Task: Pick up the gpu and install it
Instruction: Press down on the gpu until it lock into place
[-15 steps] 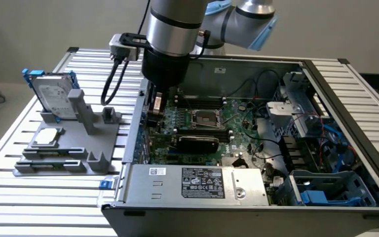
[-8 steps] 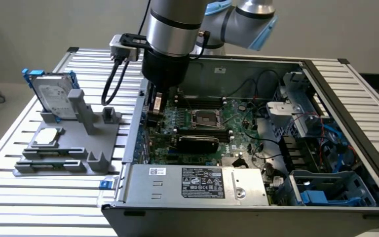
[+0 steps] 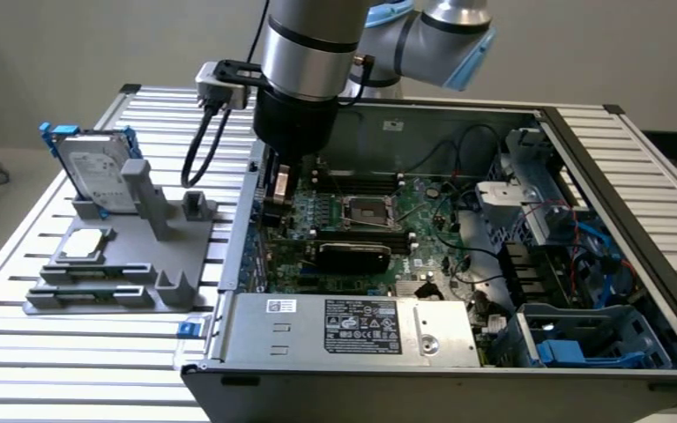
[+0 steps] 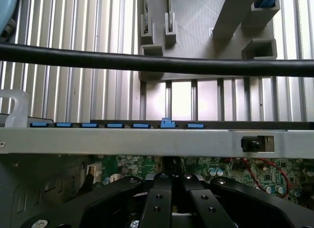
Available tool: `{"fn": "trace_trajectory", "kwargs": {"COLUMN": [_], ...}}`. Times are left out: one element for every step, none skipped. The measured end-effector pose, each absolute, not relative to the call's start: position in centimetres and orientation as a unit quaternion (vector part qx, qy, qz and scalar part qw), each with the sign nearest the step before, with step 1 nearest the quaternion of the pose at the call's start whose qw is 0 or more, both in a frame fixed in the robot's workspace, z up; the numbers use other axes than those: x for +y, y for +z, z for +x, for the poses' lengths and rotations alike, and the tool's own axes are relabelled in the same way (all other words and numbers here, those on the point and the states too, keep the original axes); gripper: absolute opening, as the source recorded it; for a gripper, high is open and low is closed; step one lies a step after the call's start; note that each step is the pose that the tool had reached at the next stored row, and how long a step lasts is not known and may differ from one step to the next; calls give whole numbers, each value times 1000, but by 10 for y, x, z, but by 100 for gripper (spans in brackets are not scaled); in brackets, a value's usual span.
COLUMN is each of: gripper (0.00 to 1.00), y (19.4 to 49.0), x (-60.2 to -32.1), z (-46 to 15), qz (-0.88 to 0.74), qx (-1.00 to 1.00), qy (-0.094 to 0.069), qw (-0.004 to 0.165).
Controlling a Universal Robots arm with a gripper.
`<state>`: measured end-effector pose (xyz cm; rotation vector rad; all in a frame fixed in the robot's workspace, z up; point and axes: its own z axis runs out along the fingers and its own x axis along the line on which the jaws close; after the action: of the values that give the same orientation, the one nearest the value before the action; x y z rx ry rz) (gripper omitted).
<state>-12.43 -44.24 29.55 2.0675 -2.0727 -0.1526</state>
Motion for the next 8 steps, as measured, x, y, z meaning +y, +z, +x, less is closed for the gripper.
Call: {"fn": "trace_trajectory", "kwargs": {"gripper": [11,11,11,11,11,11,11,11], "y": [295,295,295,295,295,294,294,294], "x": [-442,-442,-442,-442,-442,-441,-441,-441], "z": [-124,-124,-124,-124,-124,-124,-124,-125], "qz": [701,701,701,701,701,701,701,701], "qx": [-703,-703,-703,-703,-703,-704,-704,-704], "qy": [-51,-50,-49,-48,-48,-47,-46,-46], "qw": [105,105,106,106,106,106,106,106]}}
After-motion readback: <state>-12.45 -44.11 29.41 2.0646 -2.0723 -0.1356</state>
